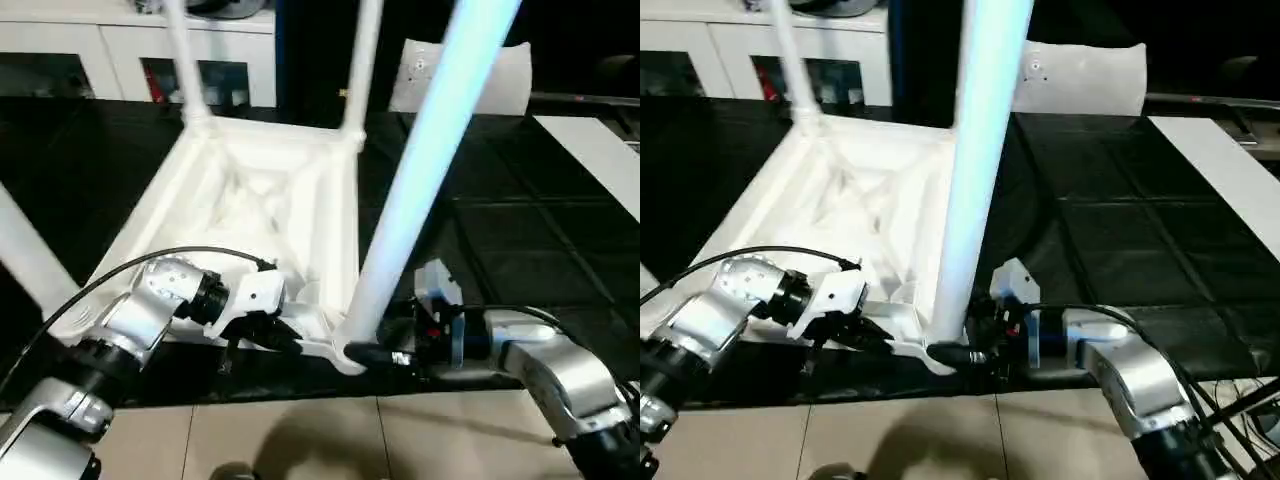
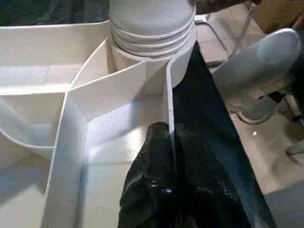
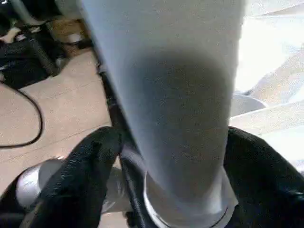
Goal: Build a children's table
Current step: Rotate leg to tighten
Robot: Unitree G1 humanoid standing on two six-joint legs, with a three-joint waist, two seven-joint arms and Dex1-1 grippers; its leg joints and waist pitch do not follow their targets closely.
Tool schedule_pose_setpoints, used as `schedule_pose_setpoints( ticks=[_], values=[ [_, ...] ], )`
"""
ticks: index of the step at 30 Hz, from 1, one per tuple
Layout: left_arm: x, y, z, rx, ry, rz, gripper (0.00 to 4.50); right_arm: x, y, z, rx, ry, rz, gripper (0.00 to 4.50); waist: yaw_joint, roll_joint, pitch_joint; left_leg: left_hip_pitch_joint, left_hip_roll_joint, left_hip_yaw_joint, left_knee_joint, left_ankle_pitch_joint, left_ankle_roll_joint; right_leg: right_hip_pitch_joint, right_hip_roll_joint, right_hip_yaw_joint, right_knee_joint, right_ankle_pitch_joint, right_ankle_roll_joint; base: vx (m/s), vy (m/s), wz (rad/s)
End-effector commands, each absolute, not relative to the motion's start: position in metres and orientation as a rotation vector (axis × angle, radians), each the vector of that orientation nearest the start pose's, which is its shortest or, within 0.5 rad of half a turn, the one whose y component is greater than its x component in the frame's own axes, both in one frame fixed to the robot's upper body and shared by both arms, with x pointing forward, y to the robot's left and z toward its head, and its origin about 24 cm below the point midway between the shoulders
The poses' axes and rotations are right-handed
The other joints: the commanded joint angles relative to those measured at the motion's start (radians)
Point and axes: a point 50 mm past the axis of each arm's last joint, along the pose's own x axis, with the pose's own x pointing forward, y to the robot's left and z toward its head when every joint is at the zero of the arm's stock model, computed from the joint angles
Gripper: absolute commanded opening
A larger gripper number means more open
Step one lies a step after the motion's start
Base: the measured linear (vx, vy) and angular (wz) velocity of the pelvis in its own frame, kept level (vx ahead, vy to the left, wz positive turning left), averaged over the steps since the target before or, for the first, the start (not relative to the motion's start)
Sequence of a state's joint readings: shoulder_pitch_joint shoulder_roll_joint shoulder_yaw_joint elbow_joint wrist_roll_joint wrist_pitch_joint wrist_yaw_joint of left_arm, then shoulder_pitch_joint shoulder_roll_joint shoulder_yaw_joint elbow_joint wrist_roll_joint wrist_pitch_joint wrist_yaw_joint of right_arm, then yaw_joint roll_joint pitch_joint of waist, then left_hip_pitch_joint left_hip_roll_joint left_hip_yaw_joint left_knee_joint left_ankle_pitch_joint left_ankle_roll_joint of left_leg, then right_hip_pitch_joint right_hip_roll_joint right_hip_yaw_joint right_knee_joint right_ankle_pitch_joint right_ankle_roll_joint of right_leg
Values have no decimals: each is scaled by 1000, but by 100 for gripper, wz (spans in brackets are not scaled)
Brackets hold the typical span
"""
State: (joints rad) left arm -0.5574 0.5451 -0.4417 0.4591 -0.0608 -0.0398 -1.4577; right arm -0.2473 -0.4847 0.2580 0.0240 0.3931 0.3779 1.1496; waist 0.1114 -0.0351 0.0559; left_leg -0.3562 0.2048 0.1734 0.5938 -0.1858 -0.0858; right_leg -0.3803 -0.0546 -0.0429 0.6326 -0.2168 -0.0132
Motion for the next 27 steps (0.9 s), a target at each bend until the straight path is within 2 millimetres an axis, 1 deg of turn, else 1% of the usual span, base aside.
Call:
schedule_pose_setpoints(
  ticks=[1, 2, 3, 5, 6, 7, 8, 11, 12, 16, 19, 20, 21, 22, 23, 24, 25, 26, 27],
  values=[
    [286, 137, 63, 637, 465, -1807, 0, 255, -138, 65, -42, 345, 1422, 324, -7, 8, -65, 15, 31, -3, -67, -180, 3, 39, -78, 46, -71, -82, -225, 0, 0, 0],
    [286, 137, 63, 640, 466, -1814, 0, 256, -139, 66, -42, 346, 1427, 324, -6, 9, -65, 15, 30, -3, -67, -174, 4, 39, -79, 46, -70, -76, -226, 0, 0, 0],
    [286, 138, 63, 644, 468, -1816, 0, 256, -139, 66, -47, 349, 1434, 300, -4, 10, -68, 16, 31, -2, -66, -162, 7, 39, -79, 46, -67, -54, -229, 0, 0, 0],
    [288, 138, 63, 649, 469, -1824, 0, 258, -140, 66, -54, 353, 1454, 290, -3, 10, -68, 13, 31, -3, -65, -146, 14, 41, -78, 44, -64, -24, -233, 0, 0, 0],
    [288, 139, 64, 651, 469, -1828, 0, 258, -140, 66, -56, 356, 1466, 290, -3, 7, -68, 13, 31, -2, -65, -146, 17, 40, -77, 44, -64, -25, -233, 0, 0, 0],
    [289, 139, 64, 652, 469, -1830, 0, 259, -140, 67, -56, 357, 1474, 272, -2, 7, -68, 11, 30, -2, -65, -148, 17, 42, -79, 43, -65, -37, -234, 0, 0, 0],
    [290, 139, 64, 652, 470, -1833, 0, 259, -140, 67, -59, 360, 1485, 258, -3, 5, -67, 11, 30, -2, -65, -151, 17, 42, -79, 43, -65, -42, -234, 0, 0, 0],
    [290, 141, 63, 658, 479, -1836, 0, 260, -139, 66, -63, 362, 1498, 238, -1, 7, -67, 12, 31, -2, -65, -154, 17, 41, -80, 43, -66, -54, -232, 0, 0, 0],
    [291, 142, 63, 662, 487, -1838, 0, 261, -139, 66, -60, 363, 1507, 223, -1, 3, -67, 11, 31, -2, -65, -156, 16, 41, -80, 43, -67, -61, -230, 0, 0, 0],
    [293, 145, 62, 629, 498, -1814, 0, 262, -134, 66, -44, 359, 1526, 209, -1, 8, -67, 12, 32, -3, -67, -165, 10, 40, -81, 43, -68, -84, -229, 0, 0, 0],
    [293, 144, 63, 582, 500, -1785, 0, 261, -131, 65, -19, 359, 1519, 205, -1, 8, -67, 12, 32, -3, -67, -167, 7, 40, -81, 43, -68, -82, -231, 0, 0, 0],
    [293, 144, 63, 575, 500, -1781, 0, 261, -131, 65, -14, 359, 1517, 204, -1, 10, -67, 13, 32, -3, -67, -167, 6, 39, -80, 42, -68, -79, -233, 0, 0, 0],
    [296, 141, 64, 547, 485, -1725, 0, 259, -129, 64, 26, 366, 1492, 204, -2, 11, -66, 13, 32, -3, -68, -170, 5, 39, -79, 43, -68, -77, -235, 0, 0, 0],
    [297, 139, 63, 535, 473, -1686, 0, 257, -127, 62, 41, 369, 1470, 204, -2, 14, -65, 13, 33, -4, -69, -183, 0, 39, -81, 43, -70, -93, -233, 0, 0, 0],
    [298, 138, 62, 527, 465, -1658, 0, 256, -126, 60, 50, 368, 1457, 204, -2, 14, -65, 13, 33, -4, -69, -183, 0, 39, -81, 43, -70, -93, -233, 0, 0, 0],
    [300, 136, 62, 514, 456, -1622, 0, 254, -124, 58, 55, 366, 1432, 204, -4, 9, -61, 13, 30, -5, -70, -208, -6, 39, -81, 44, -76, -139, -223, 0, 0, 0],
    [301, 134, 61, 504, 451, -1595, 0, 254, -123, 56, 57, 365, 1411, 204, -3, 10, -60, 15, 31, -5, -72, -215, -10, 37, -81, 45, -78, -159, -216, 0, 0, 0],
    [302, 132, 60, 494, 447, -1572, 0, 254, -122, 55, 56, 364, 1387, 204, -5, 9, -57, 18, 31, -5, -72, -242, -15, 33, -83, 46, -85, -215, -208, 0, 0, 0],
    [304, 127, 61, 455, 431, -1529, 0, 254, -119, 53, 59, 365, 1339, 204, -7, 9, -56, 16, 29, -7, -75, -259, -24, 35, -83, 45, -89, -274, -191, 0, 0, 0]
  ],
)
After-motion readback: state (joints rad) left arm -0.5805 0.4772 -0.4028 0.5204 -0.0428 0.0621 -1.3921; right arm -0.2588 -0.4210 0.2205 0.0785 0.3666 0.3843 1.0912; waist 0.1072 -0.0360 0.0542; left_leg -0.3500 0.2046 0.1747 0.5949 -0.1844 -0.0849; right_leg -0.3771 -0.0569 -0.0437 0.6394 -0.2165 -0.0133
